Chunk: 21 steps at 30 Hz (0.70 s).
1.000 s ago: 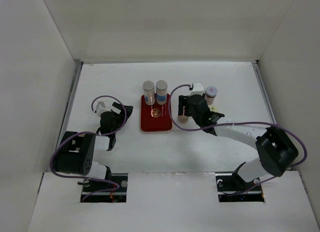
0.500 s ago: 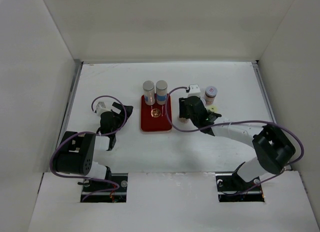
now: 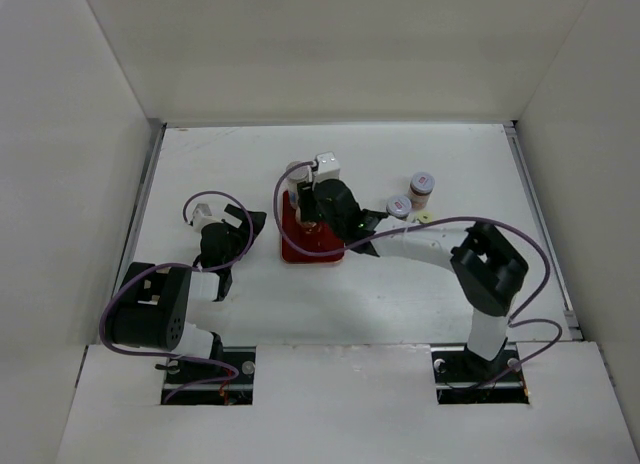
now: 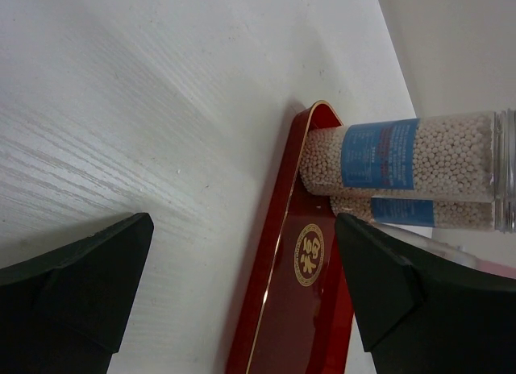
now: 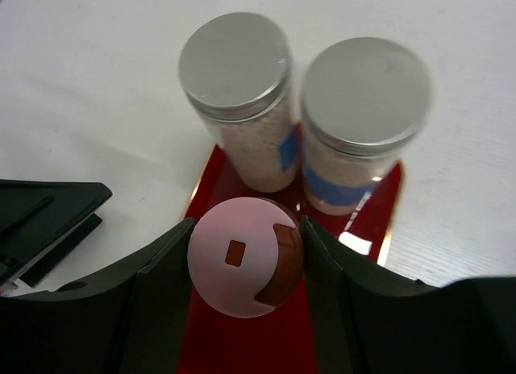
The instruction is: Organize the condiment bottles
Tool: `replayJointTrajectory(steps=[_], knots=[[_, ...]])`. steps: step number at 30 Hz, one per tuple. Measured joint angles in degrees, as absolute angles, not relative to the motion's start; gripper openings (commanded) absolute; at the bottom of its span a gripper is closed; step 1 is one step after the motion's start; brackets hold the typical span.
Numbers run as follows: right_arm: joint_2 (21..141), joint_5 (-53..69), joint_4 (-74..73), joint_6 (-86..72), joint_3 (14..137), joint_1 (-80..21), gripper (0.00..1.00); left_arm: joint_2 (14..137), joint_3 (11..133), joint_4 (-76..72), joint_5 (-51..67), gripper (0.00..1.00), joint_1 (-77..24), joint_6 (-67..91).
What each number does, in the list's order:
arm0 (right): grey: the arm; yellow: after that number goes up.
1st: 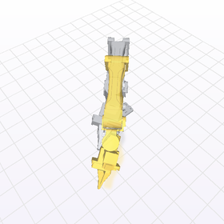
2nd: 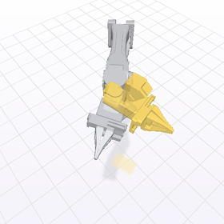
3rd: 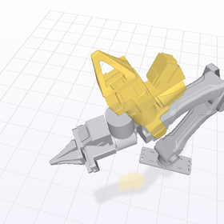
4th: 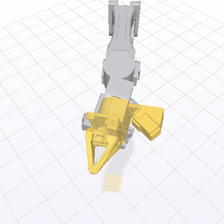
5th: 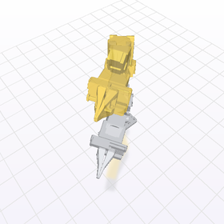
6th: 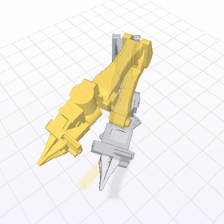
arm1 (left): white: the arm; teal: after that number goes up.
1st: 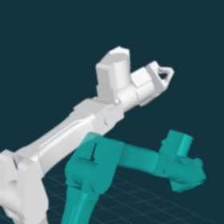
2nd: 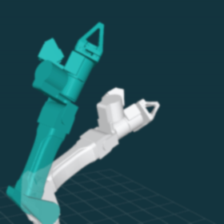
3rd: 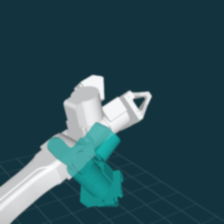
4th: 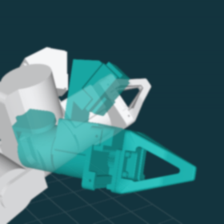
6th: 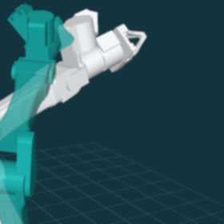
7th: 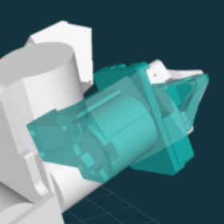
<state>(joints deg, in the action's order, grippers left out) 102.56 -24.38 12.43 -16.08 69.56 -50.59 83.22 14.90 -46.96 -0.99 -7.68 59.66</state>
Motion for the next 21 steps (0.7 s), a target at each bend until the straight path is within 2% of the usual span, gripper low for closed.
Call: replayJointTrajectory(steps=[8, 12, 17, 19, 21], knots=[[112.25, -22.15, 12.10, -15.81, 77.03, -51.96, 0.49, 83.22, 14.90, -46.96, -0.82, 1.00, -7.64, 59.68], [114.10, -22.02, 12.12, -15.75, 79.05, -52.21, 0.55, 83.42, 14.90, -47.00, -0.78, 1.00, -7.64, 59.75], [114.93, -22.11, 11.33, -15.35, 79.24, -52.38, 0.49, 83.44, 14.90, -47.05, -0.75, 1.00, -7.64, 59.88], [114.93, -22.39, 10.76, -15.16, 79.24, -52.49, 0.50, 83.55, 14.90, -47.18, -0.73, 1.00, -7.64, 59.88], [114.93, -22.72, 10.44, -14.94, 79.24, -52.56, 0.54, 83.83, 14.90, -47.59, -0.71, 1.00, -7.66, 59.92]])
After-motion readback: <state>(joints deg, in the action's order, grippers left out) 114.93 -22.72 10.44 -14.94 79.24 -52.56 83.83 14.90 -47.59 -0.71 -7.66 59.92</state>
